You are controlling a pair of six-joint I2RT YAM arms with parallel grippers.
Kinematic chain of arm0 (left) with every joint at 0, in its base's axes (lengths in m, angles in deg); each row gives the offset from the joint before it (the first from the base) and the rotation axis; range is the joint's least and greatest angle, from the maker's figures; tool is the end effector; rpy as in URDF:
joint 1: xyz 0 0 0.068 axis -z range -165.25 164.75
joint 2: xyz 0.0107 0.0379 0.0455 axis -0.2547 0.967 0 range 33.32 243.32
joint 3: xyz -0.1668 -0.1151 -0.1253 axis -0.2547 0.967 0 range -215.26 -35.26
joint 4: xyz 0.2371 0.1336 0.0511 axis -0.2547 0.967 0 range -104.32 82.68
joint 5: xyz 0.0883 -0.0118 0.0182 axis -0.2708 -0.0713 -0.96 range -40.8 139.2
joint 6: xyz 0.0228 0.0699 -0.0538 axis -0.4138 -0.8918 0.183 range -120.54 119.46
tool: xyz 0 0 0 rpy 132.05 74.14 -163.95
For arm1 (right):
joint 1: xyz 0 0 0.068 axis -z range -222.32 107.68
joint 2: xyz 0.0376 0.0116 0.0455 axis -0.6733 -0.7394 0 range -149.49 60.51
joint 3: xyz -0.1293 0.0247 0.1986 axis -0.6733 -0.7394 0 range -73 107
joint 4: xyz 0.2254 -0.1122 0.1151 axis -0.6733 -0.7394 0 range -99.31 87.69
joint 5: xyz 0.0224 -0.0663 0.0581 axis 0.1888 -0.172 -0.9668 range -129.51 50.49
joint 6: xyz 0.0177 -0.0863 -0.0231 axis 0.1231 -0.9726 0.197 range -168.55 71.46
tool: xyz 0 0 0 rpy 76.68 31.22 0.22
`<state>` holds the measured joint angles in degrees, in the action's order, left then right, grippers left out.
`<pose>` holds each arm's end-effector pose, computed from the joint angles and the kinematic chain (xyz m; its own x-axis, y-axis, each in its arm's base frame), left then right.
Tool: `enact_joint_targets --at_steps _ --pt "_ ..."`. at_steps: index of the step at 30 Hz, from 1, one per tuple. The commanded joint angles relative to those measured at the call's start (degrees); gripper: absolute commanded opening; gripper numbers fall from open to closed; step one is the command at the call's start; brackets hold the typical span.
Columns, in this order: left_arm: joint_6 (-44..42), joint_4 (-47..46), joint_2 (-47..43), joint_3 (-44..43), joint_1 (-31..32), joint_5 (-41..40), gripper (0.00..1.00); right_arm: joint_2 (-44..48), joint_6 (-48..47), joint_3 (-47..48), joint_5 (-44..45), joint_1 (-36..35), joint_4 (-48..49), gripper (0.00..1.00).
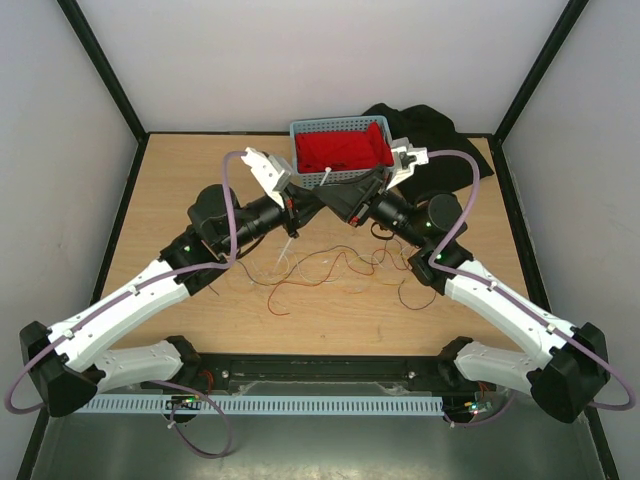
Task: Zip-tie the wires
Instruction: Pick up the ribbon at the center of the board.
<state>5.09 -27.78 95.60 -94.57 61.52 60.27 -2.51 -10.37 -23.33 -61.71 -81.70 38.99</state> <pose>0.2144 -0.2508 0.3899 0.0413 -0.1844 -0.9820 0.8525 0.5190 -0.0616 0.2253 0.2248 0.3849 -0.2377 0.5451 -0.8039 -0.8885 0.2124 0.4068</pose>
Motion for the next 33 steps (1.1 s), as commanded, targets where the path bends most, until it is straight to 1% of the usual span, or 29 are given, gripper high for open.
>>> enact_joint_targets --at_steps 1,4,5,8,11,13,14,16,18,21,24,28,31,33 --pt "3.0 -6.0 0.2 -0.7 0.4 1.8 0.0 -0.8 1.4 -1.1 -1.3 -0.2 3.6 0.2" --pt "3.7 -6.9 0.8 -1.0 0.3 2.9 0.0 -1.1 1.9 -1.2 -1.4 -0.2 4.2 0.12" --pt "3.7 -7.1 0.9 -1.0 0.3 3.3 0.02 -1.1 1.6 -1.3 -1.2 -0.2 4.2 0.09" --pt "2.9 -7.1 0.2 -0.2 0.3 3.9 0.18 0.1 -1.3 -0.7 0.7 -0.2 0.5 0.02" --pt "1.6 -6.8 -2.6 2.9 0.2 5.0 0.41 1.9 -5.4 0.4 3.1 -0.2 -5.0 0.0" --pt "1.9 -5.9 -5.2 5.2 -0.8 8.3 0.6 2.8 -7.9 1.1 4.1 -0.1 -8.0 0.0" --pt "2.5 -4.6 -6.5 6.0 -1.4 10.1 0.66 3.1 -9.2 1.5 4.1 0.0 -9.4 0.0" --pt "4.2 -1.1 -9.0 7.0 -3.3 14.1 0.72 3.4 -11.7 2.3 3.0 0.4 -12.0 0.0" --pt "7.0 1.5 -11.2 7.7 -6.0 17.7 0.73 3.4 -13.6 3.0 0.9 1.0 -14.4 0.0" --pt "13.4 1.9 -13.6 7.9 -11.2 21.5 0.74 3.4 -15.1 3.2 -4.3 1.7 -16.3 0.0" --pt "19.4 1.7 -13.4 5.6 -15.8 25.1 0.71 3.5 -16.1 3.0 -9.4 1.8 -16.7 0.0" --pt "22.0 -0.9 -11.0 3.3 -16.6 27.9 0.66 3.8 -15.0 2.2 -15.4 1.8 -13.8 0.0" --pt "24.6 -5.0 -9.4 3.9 -16.5 28.1 0.59 4.1 -12.6 1.7 -17.5 1.7 -12.1 0.0" --pt "26.9 -8.6 -8.3 5.0 -16.4 28.1 0.56 4.1 -11.7 1.3 -18.2 1.7 -10.8 0.0"
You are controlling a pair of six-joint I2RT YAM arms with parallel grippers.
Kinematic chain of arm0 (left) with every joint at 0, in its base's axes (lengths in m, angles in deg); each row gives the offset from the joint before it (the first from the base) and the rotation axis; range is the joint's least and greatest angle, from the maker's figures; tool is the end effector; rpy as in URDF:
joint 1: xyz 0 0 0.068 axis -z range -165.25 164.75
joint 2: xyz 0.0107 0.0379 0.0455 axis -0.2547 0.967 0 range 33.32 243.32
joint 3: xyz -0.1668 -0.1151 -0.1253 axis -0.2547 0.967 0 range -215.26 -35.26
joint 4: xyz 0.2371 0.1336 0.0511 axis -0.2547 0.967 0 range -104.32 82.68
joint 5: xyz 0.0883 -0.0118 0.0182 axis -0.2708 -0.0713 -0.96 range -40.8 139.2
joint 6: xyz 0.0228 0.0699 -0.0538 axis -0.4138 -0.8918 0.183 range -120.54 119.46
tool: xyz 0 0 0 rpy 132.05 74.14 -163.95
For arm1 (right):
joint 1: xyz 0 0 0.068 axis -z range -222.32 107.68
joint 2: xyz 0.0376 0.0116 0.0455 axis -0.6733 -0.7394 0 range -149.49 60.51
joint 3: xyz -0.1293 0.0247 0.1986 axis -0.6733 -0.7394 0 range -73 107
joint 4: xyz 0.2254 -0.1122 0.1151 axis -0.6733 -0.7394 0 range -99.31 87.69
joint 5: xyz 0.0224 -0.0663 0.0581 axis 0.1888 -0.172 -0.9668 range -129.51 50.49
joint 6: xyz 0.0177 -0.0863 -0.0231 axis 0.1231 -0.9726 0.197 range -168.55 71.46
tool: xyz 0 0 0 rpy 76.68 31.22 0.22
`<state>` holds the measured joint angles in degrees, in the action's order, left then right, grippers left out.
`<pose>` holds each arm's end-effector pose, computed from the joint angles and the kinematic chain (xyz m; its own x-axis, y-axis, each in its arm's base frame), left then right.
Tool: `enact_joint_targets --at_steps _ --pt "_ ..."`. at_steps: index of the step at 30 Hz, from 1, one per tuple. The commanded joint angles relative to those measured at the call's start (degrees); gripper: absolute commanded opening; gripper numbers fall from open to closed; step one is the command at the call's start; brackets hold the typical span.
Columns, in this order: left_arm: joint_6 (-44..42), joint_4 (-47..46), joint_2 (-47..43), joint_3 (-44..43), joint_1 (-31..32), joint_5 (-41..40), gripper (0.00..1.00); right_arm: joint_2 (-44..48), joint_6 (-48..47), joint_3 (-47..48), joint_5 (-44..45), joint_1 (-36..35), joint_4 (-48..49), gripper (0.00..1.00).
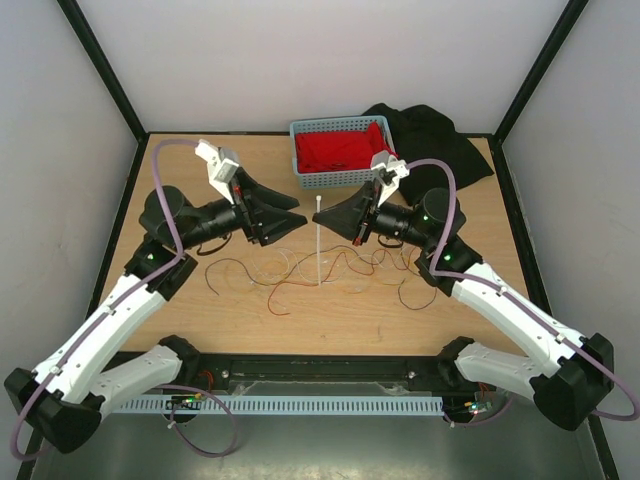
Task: Zip-tie the wires
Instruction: Pick up the ribbon at the center of the board.
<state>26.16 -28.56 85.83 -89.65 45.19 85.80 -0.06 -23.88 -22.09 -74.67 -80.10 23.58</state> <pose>0.2120 -0.1810 0.4018 -0.1908 -0.3062 -0.9327 0.9121 0.2959 -0.2837 0.2169 0.2275 0.3668 -0.1906 0.2838 -0.9397 -0.9445 0.2080 0.2544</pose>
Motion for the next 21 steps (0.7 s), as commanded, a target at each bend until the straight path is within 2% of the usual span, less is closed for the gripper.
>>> enact_joint_targets --at_steps 1,4,15,18,21 --pt "6.9 -9.7 2.0 0.6 0.0 2.5 0.55 1.4 2.2 -0.1 -5.4 0.1 4.9 0.0" --pt "8.2 -12.8 3.6 0.9 0.8 2.1 0.51 1.1 3.0 -0.5 -5.9 0.0 5.9 0.0" --pt "6.1 -14.6 7.7 -0.9 4.3 0.7 0.42 0.1 3.8 -1.1 -5.3 -0.8 6.8 0.0" --pt "5.8 -14.7 8.1 -0.9 4.5 0.2 0.32 -0.1 3.8 -1.2 -5.0 -0.8 6.6 0.0" --pt "5.2 -14.8 8.0 -0.7 4.5 -0.3 0.16 -0.2 3.5 -1.1 -4.7 -0.8 6.0 0.0"
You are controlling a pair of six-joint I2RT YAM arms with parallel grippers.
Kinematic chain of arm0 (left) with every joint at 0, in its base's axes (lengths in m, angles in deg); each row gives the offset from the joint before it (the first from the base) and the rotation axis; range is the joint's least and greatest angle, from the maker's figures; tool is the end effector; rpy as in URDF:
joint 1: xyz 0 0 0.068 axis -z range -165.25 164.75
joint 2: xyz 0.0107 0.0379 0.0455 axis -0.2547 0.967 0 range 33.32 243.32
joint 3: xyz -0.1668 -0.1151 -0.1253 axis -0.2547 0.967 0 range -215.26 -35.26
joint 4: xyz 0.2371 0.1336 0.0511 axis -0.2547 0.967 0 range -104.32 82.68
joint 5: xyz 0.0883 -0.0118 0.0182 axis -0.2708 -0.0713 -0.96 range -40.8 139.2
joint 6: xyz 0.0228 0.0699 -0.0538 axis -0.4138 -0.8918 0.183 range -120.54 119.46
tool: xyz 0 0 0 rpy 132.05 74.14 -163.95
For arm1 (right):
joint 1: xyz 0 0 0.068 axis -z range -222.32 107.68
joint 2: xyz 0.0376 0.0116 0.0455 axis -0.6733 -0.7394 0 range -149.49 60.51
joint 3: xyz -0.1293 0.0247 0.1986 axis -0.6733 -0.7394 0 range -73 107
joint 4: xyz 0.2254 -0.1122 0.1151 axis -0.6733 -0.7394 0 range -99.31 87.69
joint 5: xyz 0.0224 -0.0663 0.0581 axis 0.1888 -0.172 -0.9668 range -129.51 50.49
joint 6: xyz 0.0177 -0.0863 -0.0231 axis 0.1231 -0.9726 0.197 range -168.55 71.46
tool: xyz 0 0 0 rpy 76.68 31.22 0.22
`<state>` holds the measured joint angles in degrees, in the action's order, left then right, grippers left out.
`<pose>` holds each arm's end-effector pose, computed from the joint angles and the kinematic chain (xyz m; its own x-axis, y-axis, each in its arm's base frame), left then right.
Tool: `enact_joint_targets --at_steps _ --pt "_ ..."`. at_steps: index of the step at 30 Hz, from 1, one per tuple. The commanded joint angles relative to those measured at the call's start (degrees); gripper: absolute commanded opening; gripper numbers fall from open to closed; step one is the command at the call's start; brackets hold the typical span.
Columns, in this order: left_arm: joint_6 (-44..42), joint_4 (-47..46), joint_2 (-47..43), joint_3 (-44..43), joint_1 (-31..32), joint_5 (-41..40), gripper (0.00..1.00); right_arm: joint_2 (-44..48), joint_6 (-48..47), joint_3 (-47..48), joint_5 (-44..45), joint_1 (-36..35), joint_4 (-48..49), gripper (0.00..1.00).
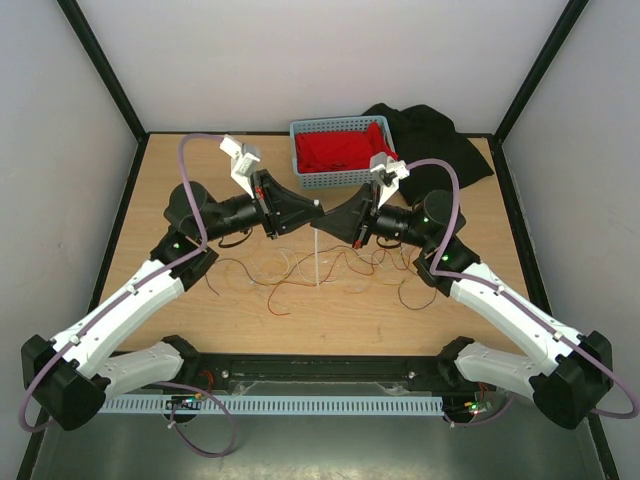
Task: Zip-tie the wires
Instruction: Pick up the ribbon at the center of the board.
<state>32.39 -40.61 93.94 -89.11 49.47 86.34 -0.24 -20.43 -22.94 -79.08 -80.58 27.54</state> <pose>0.2233 -0.2146 0.3875 -0.2706 -0.3397 -0.9008 0.9230 0.1745 -0.3430 0.2080 0.2301 0.3680 -0.2203 0.2888 -0.9317 -0.9592 0.1095 0.2607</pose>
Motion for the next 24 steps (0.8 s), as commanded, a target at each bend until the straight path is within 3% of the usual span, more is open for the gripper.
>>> enact_joint_targets --at_steps 1,4,11,21,24 --pt "-1.1 -2.7 -0.2 -1.2 0.2 -1.0 0.11 -0.1 -0.1 -0.3 -0.2 -0.3 1.8 0.0" --pt "-1.5 -2.7 -0.3 -1.2 0.1 -1.8 0.0 -0.1 -0.3 -0.5 -0.1 -0.3 1.3 0.06" --pt "-0.8 -2.7 -0.3 -1.6 -1.6 -2.5 0.0 0.2 0.3 -2.5 -0.5 -0.3 1.2 0.18" --pt "0.1 -2.7 -0.1 -2.0 -2.6 -2.4 0.0 -0.2 2.0 -4.3 -1.1 -0.5 3.2 0.23" --pt "0.3 -2.7 -0.2 -1.9 -2.6 -2.3 0.0 -0.9 2.6 -4.7 -1.0 -0.7 4.3 0.33"
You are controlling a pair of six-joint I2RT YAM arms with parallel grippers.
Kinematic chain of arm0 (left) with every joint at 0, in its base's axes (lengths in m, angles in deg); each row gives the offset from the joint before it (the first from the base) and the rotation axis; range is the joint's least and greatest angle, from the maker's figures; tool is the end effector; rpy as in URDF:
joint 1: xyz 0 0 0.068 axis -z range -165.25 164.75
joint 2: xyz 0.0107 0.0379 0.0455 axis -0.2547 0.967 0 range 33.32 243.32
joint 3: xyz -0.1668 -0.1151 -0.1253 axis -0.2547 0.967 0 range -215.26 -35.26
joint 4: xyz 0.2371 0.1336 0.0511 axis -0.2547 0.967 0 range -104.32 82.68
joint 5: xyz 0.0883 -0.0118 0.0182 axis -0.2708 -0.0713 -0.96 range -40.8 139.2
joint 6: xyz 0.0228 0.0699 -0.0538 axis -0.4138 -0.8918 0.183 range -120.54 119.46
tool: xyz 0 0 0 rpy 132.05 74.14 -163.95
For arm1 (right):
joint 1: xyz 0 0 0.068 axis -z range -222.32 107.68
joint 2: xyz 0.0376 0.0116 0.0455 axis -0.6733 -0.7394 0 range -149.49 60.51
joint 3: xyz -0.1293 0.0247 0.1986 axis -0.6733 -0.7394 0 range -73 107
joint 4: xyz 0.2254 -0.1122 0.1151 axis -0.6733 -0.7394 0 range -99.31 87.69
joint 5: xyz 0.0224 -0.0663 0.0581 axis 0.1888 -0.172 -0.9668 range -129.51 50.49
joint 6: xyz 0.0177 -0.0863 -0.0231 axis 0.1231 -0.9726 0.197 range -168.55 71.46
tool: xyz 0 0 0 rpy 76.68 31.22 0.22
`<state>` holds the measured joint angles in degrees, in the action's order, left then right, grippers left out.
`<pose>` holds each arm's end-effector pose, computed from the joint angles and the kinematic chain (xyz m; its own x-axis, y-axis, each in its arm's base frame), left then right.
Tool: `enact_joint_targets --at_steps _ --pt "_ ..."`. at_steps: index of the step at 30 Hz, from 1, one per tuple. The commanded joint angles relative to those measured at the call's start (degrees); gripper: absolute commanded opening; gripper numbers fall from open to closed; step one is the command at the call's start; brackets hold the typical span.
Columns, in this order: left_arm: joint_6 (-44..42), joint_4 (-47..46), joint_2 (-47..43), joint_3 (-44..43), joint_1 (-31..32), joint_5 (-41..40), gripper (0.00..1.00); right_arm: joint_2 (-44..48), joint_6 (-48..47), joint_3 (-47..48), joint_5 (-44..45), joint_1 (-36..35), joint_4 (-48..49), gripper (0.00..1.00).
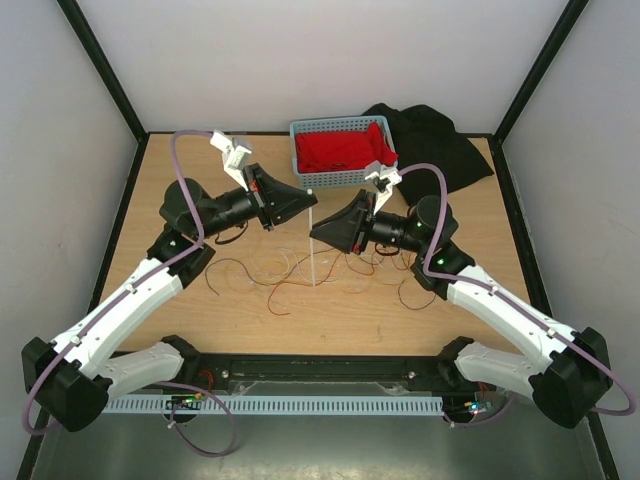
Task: Zip-tie the wires
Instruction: Pick up the ribbon at the center of the board.
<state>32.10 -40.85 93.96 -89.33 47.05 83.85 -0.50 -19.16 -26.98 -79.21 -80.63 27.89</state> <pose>0.2350 -0.2034 0.3902 -0.2377 -0.3745 -0.8962 0.9062 0.2467 -0.3435 0.2105 0.2327 0.3393 -0.2920 0.2503 -0.9231 -0.9380 0.1134 0.3275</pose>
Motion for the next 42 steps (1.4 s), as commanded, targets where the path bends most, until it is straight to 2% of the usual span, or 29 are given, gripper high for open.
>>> enact_joint_targets --at_steps 1,5,8,13,14,15,17,22,25,31,36,42 --pt "0.7 -2.5 -0.2 -1.6 -0.2 0.2 0.0 -0.8 1.4 -0.7 -0.6 -0.8 4.4 0.36" --pt "1.2 -2.5 -0.2 -1.5 -0.2 0.4 0.0 -1.8 2.1 -1.7 0.2 -1.2 6.6 0.39" --pt "1.0 -2.5 -0.5 -1.1 -0.2 -0.1 0.0 -3.0 3.7 -1.8 -1.3 -1.5 8.3 0.35" --pt "0.9 -2.5 -0.6 -1.0 -0.2 -0.7 0.0 -3.2 5.1 -2.7 -1.5 -1.6 10.2 0.11" --pt "0.9 -2.5 -0.5 -0.8 -0.3 -0.6 0.02 -3.1 5.6 -3.0 -1.3 -1.6 11.1 0.06" --pt "1.0 -2.5 -0.5 -0.6 -0.4 -0.7 0.08 -3.0 6.0 -3.3 -1.1 -1.6 11.6 0.03" --pt "1.2 -2.5 -0.8 0.1 -0.7 -0.9 0.17 -2.7 6.3 -3.5 -0.7 -1.6 11.9 0.0" --pt "1.8 -2.5 -1.9 2.0 -1.3 -0.7 0.32 -1.9 6.2 -3.5 0.3 -1.6 11.7 0.0" --pt "2.1 -2.5 -2.4 3.3 -1.3 -0.8 0.36 -2.3 6.9 -3.1 0.1 -1.6 12.0 0.0" --pt "3.5 -3.8 -2.1 4.4 -1.1 -0.2 0.35 -3.0 7.4 -3.0 -0.1 -1.6 12.1 0.0" --pt "3.9 -5.1 -1.4 4.6 -0.8 0.4 0.26 -3.5 8.0 -3.1 -0.1 -1.6 12.9 0.0" --pt "4.1 -6.0 -0.6 4.3 -0.6 0.6 0.2 -4.0 7.8 -3.3 0.2 -1.7 12.6 0.0"
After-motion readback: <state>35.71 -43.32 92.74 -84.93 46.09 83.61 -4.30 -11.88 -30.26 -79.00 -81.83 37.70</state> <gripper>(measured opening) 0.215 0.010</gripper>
